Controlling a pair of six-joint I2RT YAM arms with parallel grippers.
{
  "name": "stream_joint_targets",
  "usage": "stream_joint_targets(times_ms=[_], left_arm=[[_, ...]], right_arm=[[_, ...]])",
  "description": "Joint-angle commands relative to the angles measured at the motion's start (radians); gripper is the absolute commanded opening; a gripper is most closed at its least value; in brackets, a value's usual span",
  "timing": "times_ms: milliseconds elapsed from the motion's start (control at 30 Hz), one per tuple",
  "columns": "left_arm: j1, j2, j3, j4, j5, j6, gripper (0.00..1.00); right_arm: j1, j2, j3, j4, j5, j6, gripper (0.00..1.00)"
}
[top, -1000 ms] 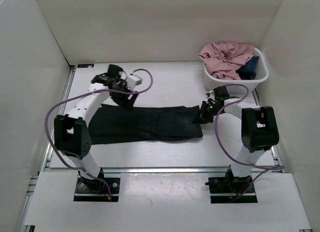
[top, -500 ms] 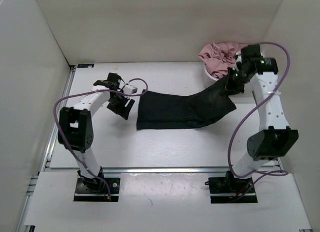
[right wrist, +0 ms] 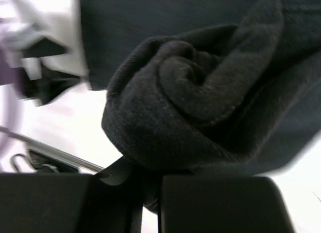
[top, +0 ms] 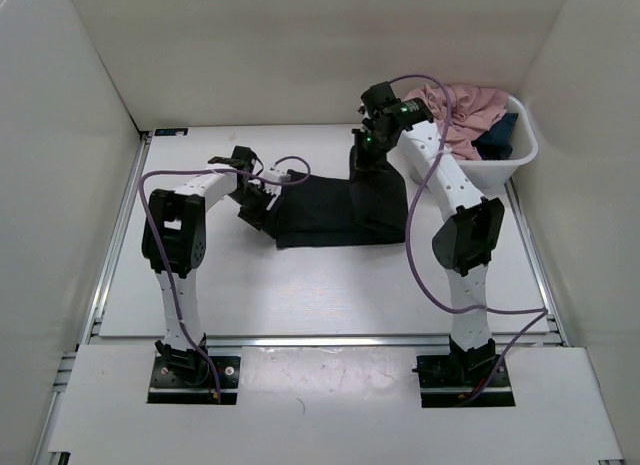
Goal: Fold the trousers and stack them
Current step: Fold the trousers
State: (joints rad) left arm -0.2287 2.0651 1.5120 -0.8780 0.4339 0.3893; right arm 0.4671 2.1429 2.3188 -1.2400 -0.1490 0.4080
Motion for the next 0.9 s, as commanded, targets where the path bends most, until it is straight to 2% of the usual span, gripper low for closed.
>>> stream_joint_targets(times_ms=[0, 133, 200, 300, 433, 667, 767, 800, 833, 867], left_arm=[[-0.009, 0.036, 0.040, 0.030, 0.031, 0.010, 0.69], [-0.009, 0.055, 0.030, 0.042, 0.031, 0.019, 0.65], [-0.009, 0.055, 0.030, 0.053, 0.031, 0.019, 0.65], [-0.009, 0.064, 0.030, 0.062, 0.040, 0.019, 0.65], [0.000, 0.052, 0.005, 0.062, 0.063, 0.019, 0.67], [0.135, -0.097, -0.068, 0.062, 0.063, -0.010, 0.71], [0.184, -0.135, -0.069, 0.062, 0.013, -0.010, 0.74], [0.196, -0.135, -0.069, 0.062, -0.007, -0.010, 0.74], [0.209, -0.146, -0.069, 0.062, -0.024, -0.010, 0.75], [0.238, -0.146, -0.069, 0.053, -0.058, -0.020, 0.75]], right_arm=[[0.062, -0.069, 0.017, 0.311, -0.150, 0.084, 0.00], [0.096, -0.017, 0.028, 0.476, -0.288, 0.187, 0.00], [0.110, 0.041, 0.045, 0.485, -0.317, 0.216, 0.00], [0.133, 0.087, 0.033, 0.475, -0.337, 0.241, 0.00], [0.143, 0.124, -0.036, 0.557, -0.328, 0.284, 0.00], [0.153, 0.202, -0.036, 0.606, -0.308, 0.327, 0.00], [0.162, 0.242, -0.036, 0.666, -0.296, 0.368, 0.15], [0.172, 0.253, -0.036, 0.684, -0.316, 0.377, 0.37], [0.173, 0.277, -0.036, 0.703, -0.331, 0.377, 0.50], [0.186, 0.290, -0.036, 0.720, -0.348, 0.391, 0.57]])
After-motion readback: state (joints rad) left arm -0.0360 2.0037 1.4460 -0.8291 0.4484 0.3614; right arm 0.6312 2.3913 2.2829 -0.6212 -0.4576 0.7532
